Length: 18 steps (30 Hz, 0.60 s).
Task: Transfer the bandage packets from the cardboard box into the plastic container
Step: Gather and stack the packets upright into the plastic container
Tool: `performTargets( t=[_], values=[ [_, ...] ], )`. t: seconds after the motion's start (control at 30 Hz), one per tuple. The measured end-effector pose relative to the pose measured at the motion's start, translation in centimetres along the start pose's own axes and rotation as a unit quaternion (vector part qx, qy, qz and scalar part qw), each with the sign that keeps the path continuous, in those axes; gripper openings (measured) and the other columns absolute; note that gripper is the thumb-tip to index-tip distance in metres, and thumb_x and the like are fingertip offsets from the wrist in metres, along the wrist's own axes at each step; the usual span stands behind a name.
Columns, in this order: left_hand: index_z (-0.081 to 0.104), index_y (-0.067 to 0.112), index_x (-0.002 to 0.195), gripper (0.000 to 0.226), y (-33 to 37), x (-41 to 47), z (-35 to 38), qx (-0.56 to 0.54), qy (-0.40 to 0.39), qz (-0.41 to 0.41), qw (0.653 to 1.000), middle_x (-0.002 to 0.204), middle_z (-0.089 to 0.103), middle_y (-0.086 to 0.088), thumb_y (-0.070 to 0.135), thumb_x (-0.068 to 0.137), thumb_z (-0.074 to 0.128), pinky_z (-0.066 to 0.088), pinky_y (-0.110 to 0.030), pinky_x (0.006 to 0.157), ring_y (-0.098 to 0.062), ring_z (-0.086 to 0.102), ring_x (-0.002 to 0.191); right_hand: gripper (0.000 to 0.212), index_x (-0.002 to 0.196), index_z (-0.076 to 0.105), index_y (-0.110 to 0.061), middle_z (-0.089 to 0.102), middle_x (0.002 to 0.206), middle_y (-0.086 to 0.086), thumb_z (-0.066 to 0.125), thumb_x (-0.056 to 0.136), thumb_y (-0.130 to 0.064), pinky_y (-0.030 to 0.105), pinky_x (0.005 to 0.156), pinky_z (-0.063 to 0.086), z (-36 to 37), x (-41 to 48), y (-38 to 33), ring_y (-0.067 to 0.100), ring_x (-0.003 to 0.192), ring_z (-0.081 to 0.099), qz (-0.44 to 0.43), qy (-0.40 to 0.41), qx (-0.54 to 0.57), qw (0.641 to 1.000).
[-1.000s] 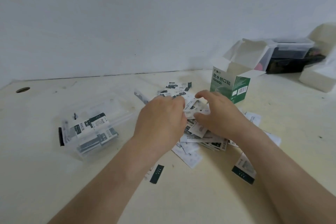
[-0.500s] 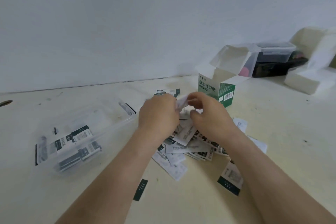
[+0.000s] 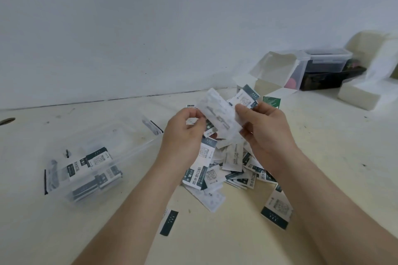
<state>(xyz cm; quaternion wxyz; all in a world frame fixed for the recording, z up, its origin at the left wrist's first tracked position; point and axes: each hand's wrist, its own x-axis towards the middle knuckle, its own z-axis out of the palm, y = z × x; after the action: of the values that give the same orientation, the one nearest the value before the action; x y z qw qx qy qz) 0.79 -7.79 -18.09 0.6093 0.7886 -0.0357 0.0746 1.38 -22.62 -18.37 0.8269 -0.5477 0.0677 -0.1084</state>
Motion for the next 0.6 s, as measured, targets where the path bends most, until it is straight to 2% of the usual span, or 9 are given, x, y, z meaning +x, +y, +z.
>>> performTargets(
  t=[0.07, 0.13, 0.23, 0.3, 0.33, 0.43, 0.53, 0.6],
  values=[
    [0.065, 0.029, 0.085, 0.011, -0.08, 0.06, -0.09, -0.003, 0.021, 0.013, 1.000, 0.082, 0.075, -0.004, 0.025, 0.091, 0.058, 0.054, -0.059, 0.073, -0.043, 0.067, 0.079, 0.012, 0.092, 0.069, -0.011, 0.069, 0.078, 0.004, 0.063, 0.090, -0.001, 0.032, 0.066, 0.055, -0.07, 0.12, -0.03, 0.014, 0.064, 0.061, -0.021, 0.022, -0.004, 1.000],
    [0.066, 0.030, 0.094, 0.010, 0.03, -0.01, -0.04, -0.009, 0.021, 0.010, 1.000, 0.087, 0.074, -0.004, 0.025, 0.092, 0.058, 0.054, -0.053, 0.080, -0.037, 0.066, 0.075, 0.013, 0.090, 0.068, -0.014, 0.064, 0.066, -0.003, 0.062, 0.090, -0.002, 0.029, 0.062, 0.051, 0.00, 0.09, 0.17, 0.009, 0.056, 0.053, -0.047, 0.025, -0.058, 0.997],
    [0.061, 0.031, 0.116, 0.022, 0.24, -0.11, 0.13, -0.028, -0.013, -0.008, 0.999, 0.105, 0.070, 0.002, 0.029, 0.095, 0.053, 0.052, -0.035, 0.080, -0.013, 0.063, 0.084, 0.015, 0.089, 0.069, -0.018, 0.062, 0.064, -0.007, 0.063, 0.089, -0.004, 0.024, 0.061, 0.048, 0.44, -0.36, 0.56, 0.006, 0.057, 0.053, -0.065, -0.009, -0.107, 0.992],
    [0.061, 0.031, 0.117, 0.024, 0.21, -0.18, 0.26, 0.006, -0.029, 0.021, 0.999, 0.106, 0.067, 0.010, 0.032, 0.094, 0.057, 0.049, -0.020, 0.081, 0.004, 0.061, 0.088, 0.015, 0.088, 0.069, -0.020, 0.063, 0.066, -0.007, 0.065, 0.089, -0.006, 0.025, 0.064, 0.048, 0.61, -0.61, 0.67, 0.006, 0.060, 0.056, -0.063, -0.021, -0.114, 0.991],
    [0.062, 0.031, 0.114, 0.023, 0.15, -0.17, 0.29, 0.034, -0.022, 0.038, 0.998, 0.100, 0.067, 0.013, 0.030, 0.091, 0.063, 0.050, -0.018, 0.077, 0.009, 0.061, 0.082, 0.015, 0.088, 0.069, -0.020, 0.062, 0.068, -0.005, 0.065, 0.088, -0.006, 0.026, 0.066, 0.048, 0.67, -0.69, 0.66, 0.007, 0.061, 0.057, -0.056, -0.027, -0.107, 0.992],
    [0.070, 0.030, 0.096, 0.019, -0.06, -0.03, 0.20, 0.061, 0.024, 0.063, 0.996, 0.079, 0.067, 0.015, 0.018, 0.082, 0.074, 0.055, -0.023, 0.070, 0.006, 0.063, 0.067, 0.013, 0.090, 0.066, -0.017, 0.063, 0.071, -0.003, 0.063, 0.090, -0.004, 0.026, 0.067, 0.045, 0.70, -0.75, 0.58, 0.004, 0.058, 0.058, -0.013, -0.054, -0.045, 0.997],
    [0.071, 0.025, 0.088, 0.012, 0.12, -0.01, -0.07, 0.004, 0.045, 0.033, 0.998, 0.076, 0.073, 0.004, 0.018, 0.081, 0.076, 0.060, -0.034, 0.069, -0.011, 0.071, 0.070, 0.011, 0.090, 0.059, -0.012, 0.065, 0.065, -0.001, 0.057, 0.093, -0.002, 0.030, 0.068, 0.050, 0.68, -0.67, 0.38, 0.012, 0.060, 0.062, 0.060, -0.083, 0.070, 0.992],
    [0.070, 0.022, 0.085, 0.009, 0.50, -0.17, -0.25, -0.041, 0.052, 0.017, 0.998, 0.074, 0.074, 0.001, 0.016, 0.082, 0.076, 0.060, -0.037, 0.063, -0.014, 0.072, 0.067, 0.006, 0.094, 0.055, -0.007, 0.066, 0.063, 0.003, 0.051, 0.095, -0.002, 0.034, 0.068, 0.055, 0.68, -0.63, 0.20, 0.021, 0.066, 0.065, 0.092, -0.093, 0.116, 0.985]
  ],
)
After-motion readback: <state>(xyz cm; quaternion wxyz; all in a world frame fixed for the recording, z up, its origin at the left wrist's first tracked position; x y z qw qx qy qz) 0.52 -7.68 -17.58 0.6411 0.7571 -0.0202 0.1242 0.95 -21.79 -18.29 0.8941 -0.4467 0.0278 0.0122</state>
